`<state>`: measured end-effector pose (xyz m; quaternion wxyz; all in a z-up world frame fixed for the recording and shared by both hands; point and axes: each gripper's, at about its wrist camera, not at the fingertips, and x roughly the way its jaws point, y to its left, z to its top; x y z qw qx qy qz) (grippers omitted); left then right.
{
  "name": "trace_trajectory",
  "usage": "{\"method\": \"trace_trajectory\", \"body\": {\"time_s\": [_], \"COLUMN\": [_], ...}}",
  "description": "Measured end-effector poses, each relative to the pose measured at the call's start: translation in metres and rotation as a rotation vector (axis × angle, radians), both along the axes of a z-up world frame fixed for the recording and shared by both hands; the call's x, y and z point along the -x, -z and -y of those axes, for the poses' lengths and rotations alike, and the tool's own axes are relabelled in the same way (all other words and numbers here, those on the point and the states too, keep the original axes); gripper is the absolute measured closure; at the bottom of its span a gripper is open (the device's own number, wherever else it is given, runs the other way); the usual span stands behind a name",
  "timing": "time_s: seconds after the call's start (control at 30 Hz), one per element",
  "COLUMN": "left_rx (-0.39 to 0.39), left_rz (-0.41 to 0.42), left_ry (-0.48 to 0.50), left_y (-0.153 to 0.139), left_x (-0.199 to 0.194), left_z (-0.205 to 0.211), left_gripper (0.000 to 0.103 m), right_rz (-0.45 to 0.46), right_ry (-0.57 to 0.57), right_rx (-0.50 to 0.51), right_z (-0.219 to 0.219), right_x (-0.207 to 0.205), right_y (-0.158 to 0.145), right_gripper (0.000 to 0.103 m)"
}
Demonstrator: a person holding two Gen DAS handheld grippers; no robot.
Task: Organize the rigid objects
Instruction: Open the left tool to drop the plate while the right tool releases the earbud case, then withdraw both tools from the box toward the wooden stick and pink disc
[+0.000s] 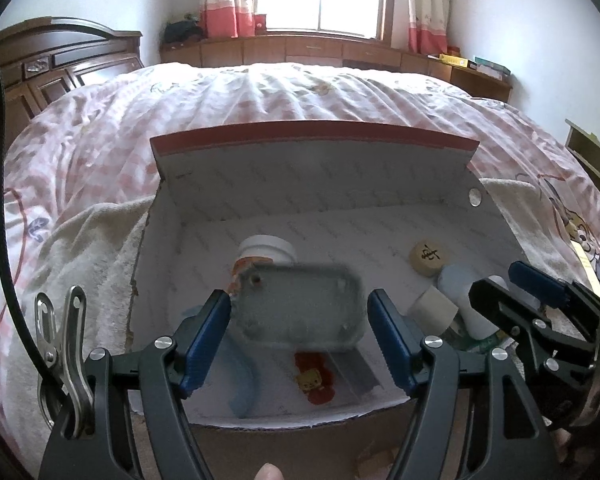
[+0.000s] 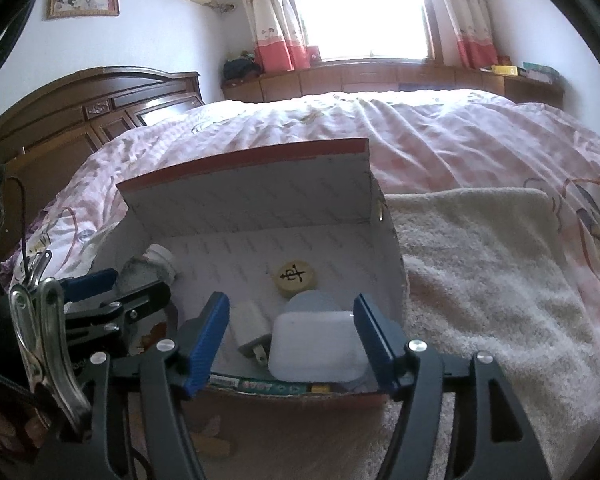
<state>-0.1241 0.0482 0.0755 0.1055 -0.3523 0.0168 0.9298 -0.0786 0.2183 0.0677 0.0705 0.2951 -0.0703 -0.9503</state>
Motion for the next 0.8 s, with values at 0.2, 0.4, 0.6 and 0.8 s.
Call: {"method": "trace_trajectory", "body": {"time_s": [0.2,0.4,0.6,0.8], "left_rx": [-0.005,-0.008,-0.013,-0.024], "left_rz": [-0.004,-0.002,0.002,0.002], "left_ry": [-0.004,0.000,0.008,0.007], "left_y": [-0.003,-0.004,-0.006,-0.010], "left_x": [-0.003,-0.005,-0.016,-0.029], "left_z": [0.002,0.003,0.004,0.007], "left_gripper": [0.028,0.028,0.028,0.028], "right_rz": [0.000,-0.004,-0.006,-0.008], "right_ry": [0.001,0.005,0.006,0.007], "right_rx": [0.007,0.014,0.020,0.031], "right_z": [0.000,-0.001,-0.001,-0.001], "right_x": [-0.004,-0.008,-0.015,-0.024], "right_y": [-0.001,-0.003,-0.005,-0.008], "right_gripper": [0.034,0.034,0.034,0.034]}}
